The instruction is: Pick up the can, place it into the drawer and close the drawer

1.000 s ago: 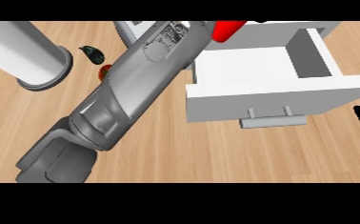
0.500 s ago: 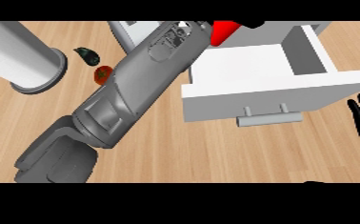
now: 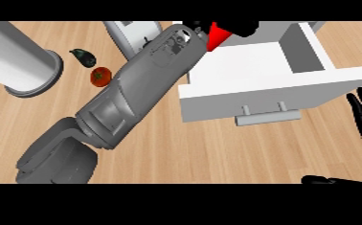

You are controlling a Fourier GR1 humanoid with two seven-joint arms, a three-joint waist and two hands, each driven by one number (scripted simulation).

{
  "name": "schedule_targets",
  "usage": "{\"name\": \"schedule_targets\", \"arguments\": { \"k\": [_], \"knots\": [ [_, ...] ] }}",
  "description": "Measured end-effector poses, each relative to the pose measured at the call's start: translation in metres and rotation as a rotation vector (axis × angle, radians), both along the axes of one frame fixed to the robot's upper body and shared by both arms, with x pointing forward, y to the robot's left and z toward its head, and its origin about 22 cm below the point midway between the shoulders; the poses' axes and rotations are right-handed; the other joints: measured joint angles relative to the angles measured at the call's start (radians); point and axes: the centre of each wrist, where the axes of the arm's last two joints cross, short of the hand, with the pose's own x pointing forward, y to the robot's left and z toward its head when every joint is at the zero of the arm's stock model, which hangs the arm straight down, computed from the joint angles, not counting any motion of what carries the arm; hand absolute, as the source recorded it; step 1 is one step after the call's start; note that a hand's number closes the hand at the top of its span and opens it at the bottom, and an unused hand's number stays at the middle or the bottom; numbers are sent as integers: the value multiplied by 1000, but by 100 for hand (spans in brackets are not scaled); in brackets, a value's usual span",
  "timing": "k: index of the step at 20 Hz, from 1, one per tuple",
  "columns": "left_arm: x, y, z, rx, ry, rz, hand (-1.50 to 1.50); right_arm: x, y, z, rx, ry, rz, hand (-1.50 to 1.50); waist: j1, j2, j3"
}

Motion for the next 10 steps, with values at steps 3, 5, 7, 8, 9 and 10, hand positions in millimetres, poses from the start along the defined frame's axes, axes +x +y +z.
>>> {"name": "schedule_targets", "arguments": {
  "k": [3, 5, 7, 8, 9, 10],
  "knots": [
    [0, 1, -5, 26, -16, 10, -150, 3, -1, 3, -9, -2, 6, -150, -8, 2, 0],
    [0, 2, -11, 34, -15, 20, -150, 3, -1, 3, -10, -4, 10, -150, -11, 2, 0],
    [0, 5, -17, 39, -12, 38, -150, 1, -2, 6, -18, -10, 12, -150, -16, 3, 0],
    [1, 4, -16, 35, -15, 46, -150, 3, -2, 7, -15, -12, 15, -150, -17, 4, 0],
    [1, 6, -19, 34, -12, 51, -150, 5, -2, 8, -15, -15, 15, -150, -16, 5, 0],
    [2, 6, -18, 37, -16, 62, -150, 6, -2, 9, -16, -13, 21, -150, -19, 6, 0]
  ]
}}
